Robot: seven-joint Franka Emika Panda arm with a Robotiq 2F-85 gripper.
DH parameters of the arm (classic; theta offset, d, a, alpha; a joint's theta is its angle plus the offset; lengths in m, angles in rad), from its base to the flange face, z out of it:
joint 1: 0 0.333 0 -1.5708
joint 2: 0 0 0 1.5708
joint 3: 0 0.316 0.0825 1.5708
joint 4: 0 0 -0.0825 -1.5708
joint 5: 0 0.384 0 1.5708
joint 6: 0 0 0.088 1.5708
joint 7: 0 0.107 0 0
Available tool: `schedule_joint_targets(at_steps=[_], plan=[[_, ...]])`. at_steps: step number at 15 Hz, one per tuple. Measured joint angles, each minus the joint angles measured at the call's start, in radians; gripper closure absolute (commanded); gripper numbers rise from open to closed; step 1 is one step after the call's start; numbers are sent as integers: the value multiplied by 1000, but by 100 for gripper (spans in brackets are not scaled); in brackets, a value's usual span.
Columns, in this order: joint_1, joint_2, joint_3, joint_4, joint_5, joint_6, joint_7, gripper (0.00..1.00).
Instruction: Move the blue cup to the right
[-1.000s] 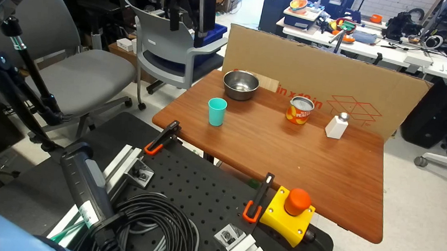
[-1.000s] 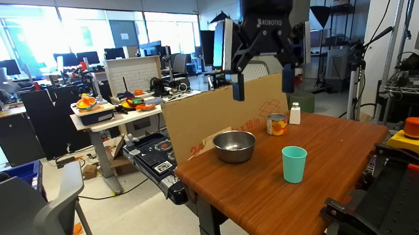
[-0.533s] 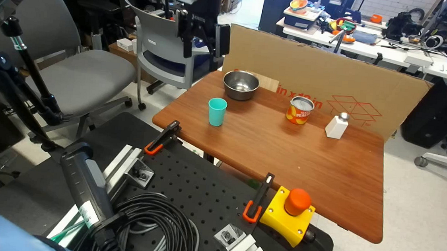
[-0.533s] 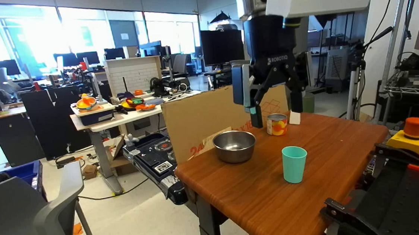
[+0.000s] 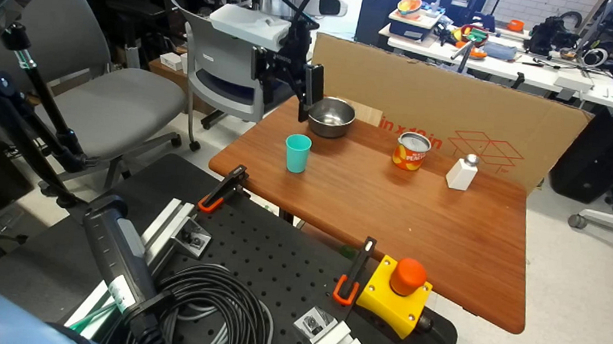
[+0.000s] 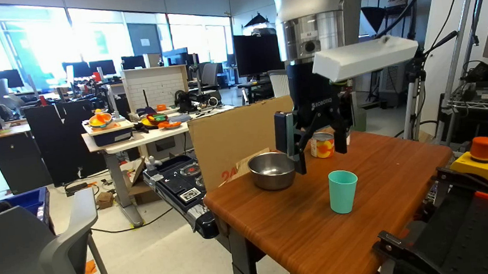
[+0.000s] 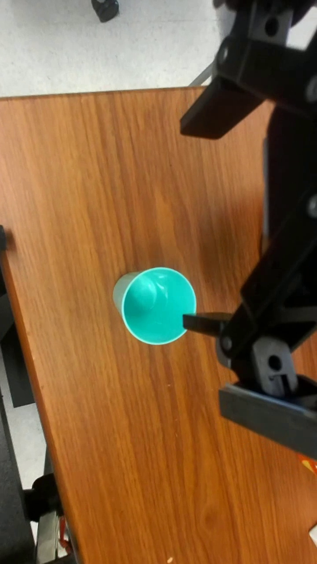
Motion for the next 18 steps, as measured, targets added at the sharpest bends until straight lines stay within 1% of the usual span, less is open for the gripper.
schedule_joint_targets(at_steps=[5, 15, 17, 18], plan=[[46, 58, -44, -1, -45, 59, 31, 0], [110, 117, -106, 3, -92, 60, 65, 0], [116, 123, -116, 9, -103, 60, 76, 3], [118, 127, -119, 12, -106, 60, 79, 1]])
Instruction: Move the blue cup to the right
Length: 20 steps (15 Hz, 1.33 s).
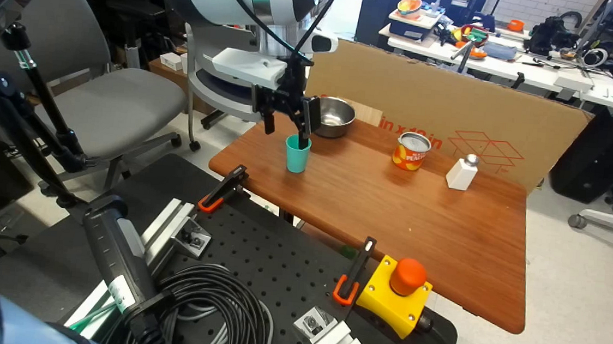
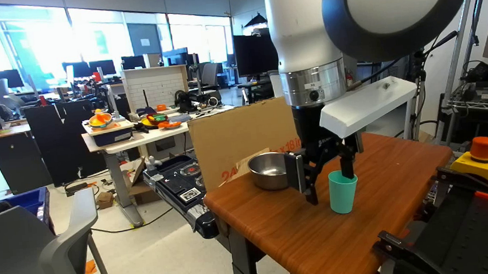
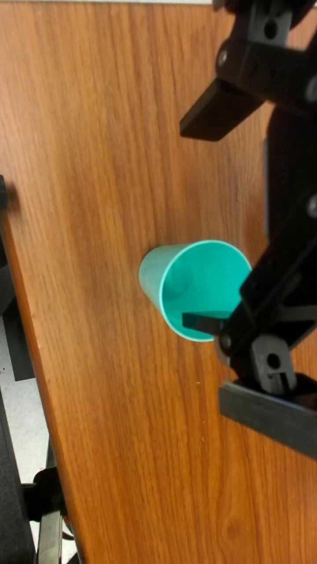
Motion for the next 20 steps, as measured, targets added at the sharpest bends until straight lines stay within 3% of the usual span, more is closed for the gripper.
schedule_joint_targets(at_steps=[2, 11, 20], plan=[[1, 11, -2, 4, 0, -8, 0, 30], [2, 76, -2, 51, 2, -61, 0, 98], [-7, -6, 3, 101, 134, -53, 1, 99]])
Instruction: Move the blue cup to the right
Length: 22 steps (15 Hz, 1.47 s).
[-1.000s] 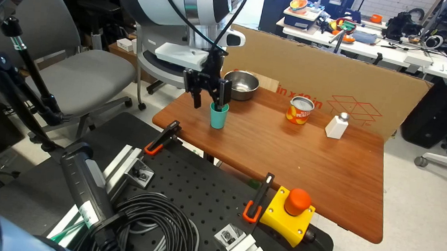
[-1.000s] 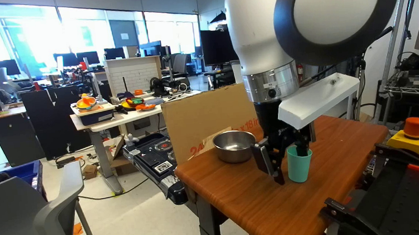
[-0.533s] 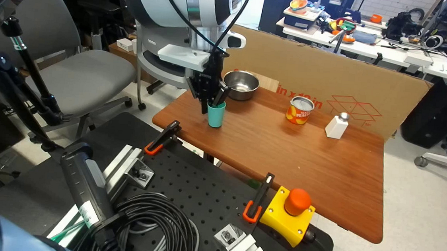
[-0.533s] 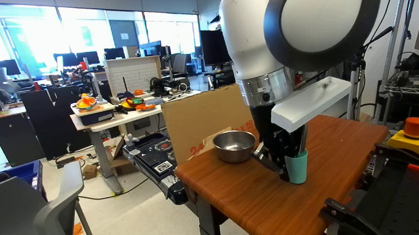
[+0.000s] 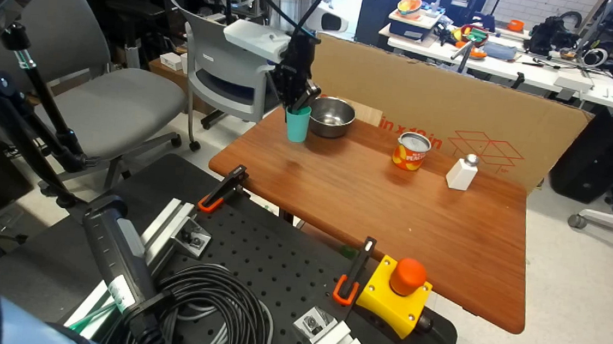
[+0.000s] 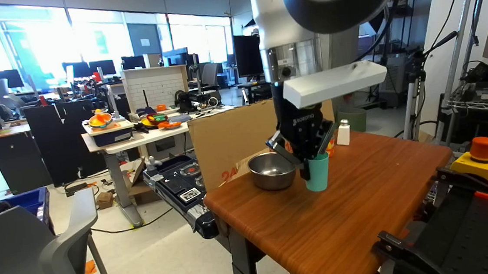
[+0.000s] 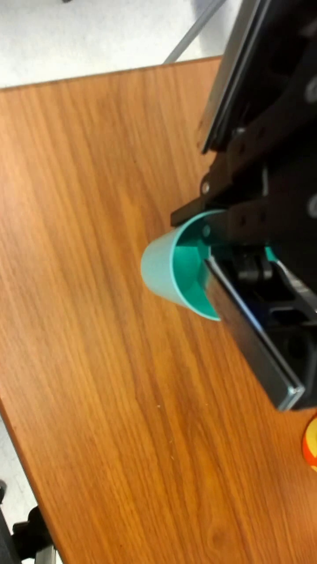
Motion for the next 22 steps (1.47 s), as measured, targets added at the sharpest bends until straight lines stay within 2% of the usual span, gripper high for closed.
schedule_joint_targets(at_steps=[5, 13, 16, 22], plan=[[-98, -87, -8, -27, 169, 3, 0, 99], [-278, -86, -103, -92, 272, 21, 5, 99], [-310, -62, -127, -96, 296, 62, 10, 99], [-320, 16, -175, -89, 302, 154, 60, 99]])
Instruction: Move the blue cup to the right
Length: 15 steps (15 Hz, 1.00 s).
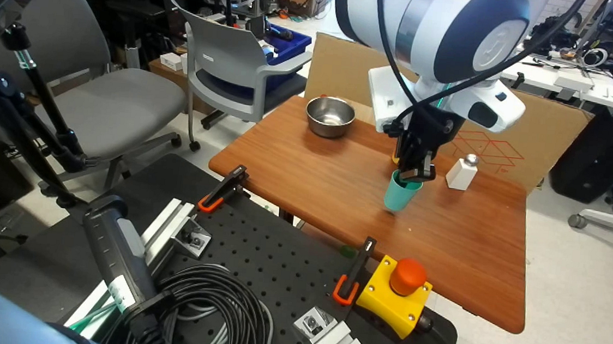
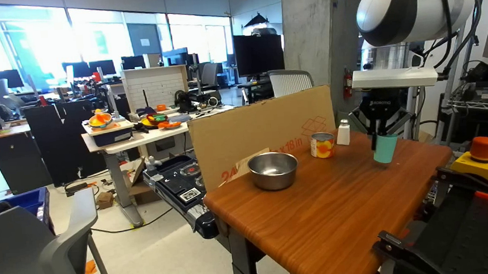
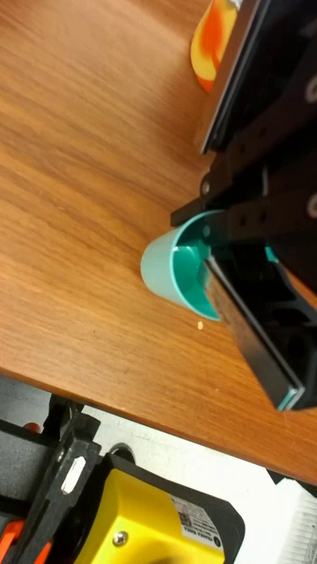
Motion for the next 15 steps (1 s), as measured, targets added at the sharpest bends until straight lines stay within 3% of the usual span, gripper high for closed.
schedule_joint_targets(at_steps=[5, 6, 9, 15], plan=[[-1, 58, -11, 26, 2, 1, 25, 99], [-1, 60, -11, 30, 2, 1, 30, 71], [0, 63, -10, 34, 3, 1, 38, 57], [2, 19, 40, 15, 34, 0, -10, 12]])
